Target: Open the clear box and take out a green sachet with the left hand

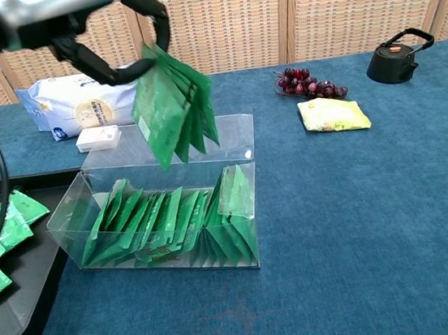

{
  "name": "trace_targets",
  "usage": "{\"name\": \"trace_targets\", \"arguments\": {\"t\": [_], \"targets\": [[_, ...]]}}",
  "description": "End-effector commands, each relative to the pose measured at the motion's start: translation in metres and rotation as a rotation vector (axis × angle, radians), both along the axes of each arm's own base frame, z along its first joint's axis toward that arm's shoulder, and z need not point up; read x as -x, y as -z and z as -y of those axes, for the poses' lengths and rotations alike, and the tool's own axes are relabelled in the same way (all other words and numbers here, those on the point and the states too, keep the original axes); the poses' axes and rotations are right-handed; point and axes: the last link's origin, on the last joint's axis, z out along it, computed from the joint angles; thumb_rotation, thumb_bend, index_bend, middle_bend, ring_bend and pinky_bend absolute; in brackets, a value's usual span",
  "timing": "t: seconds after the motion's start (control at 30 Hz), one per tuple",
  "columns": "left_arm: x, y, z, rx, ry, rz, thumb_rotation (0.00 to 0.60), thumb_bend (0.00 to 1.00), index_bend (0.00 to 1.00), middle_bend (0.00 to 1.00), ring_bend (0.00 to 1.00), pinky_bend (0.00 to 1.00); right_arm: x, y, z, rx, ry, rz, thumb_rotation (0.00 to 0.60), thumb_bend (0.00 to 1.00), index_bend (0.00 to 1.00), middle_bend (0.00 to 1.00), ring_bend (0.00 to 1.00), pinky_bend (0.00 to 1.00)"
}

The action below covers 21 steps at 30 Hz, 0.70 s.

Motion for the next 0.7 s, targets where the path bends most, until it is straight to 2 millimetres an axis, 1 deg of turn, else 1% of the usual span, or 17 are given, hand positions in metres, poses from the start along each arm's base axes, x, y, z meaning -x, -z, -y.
{"name": "trace_targets", "arguments": {"t": [0.03,0.2,0.23,0.33,0.43,0.47,0.57,0.7], "targets": [[0.021,-0.021,0.003,-0.032,-0.039,-0.002,0.6,0.51,0.73,0.0,0.0,0.0,-0.001,0.0,-0.001,-0.002,-0.005,0.002,0.6,0.0,0.0,0.0,0.0,0.0],[0.052,-0.047,0.005,-0.079,-0.083,-0.027,0.6,0.52,0.73,0.0,0.0,0.0,-0.003,0.0,-0.003,-0.001,-0.012,0.005,0.6,0.0,0.0,0.0,0.0,0.0],[0.062,-0.054,0.005,-0.092,-0.097,-0.036,0.6,0.52,0.74,0.0,0.0,0.0,-0.003,0.0,-0.003,0.0,-0.014,0.005,0.6,0.0,0.0,0.0,0.0,0.0],[0.101,-0.076,0.008,-0.134,-0.163,-0.079,0.6,0.52,0.74,0.0,0.0,0.0,-0.004,0.0,-0.004,-0.004,-0.02,0.006,0.6,0.0,0.0,0.0,0.0,0.0],[0.13,-0.088,0.011,-0.146,-0.225,-0.109,0.6,0.52,0.74,0.0,0.0,0.0,-0.005,0.002,-0.004,-0.008,-0.023,0.003,0.6,0.0,0.0,0.0,0.0,0.0],[0.151,-0.093,0.013,-0.144,-0.287,-0.134,0.6,0.52,0.74,0.0,0.0,0.0,-0.006,0.003,-0.004,-0.014,-0.025,0.0,0.6,0.0,0.0,0.0,0.0,0.0],[0.179,-0.098,0.016,-0.136,-0.359,-0.154,0.6,0.52,0.74,0.0,0.0,0.0,-0.007,0.006,-0.003,-0.025,-0.027,-0.005,0.6,0.0,0.0,0.0,0.0,0.0],[0.198,-0.098,0.018,-0.123,-0.411,-0.162,0.6,0.52,0.74,0.0,0.0,0.0,-0.008,0.009,-0.002,-0.033,-0.028,-0.009,0.6,0.0,0.0,0.0,0.0,0.0]]}}
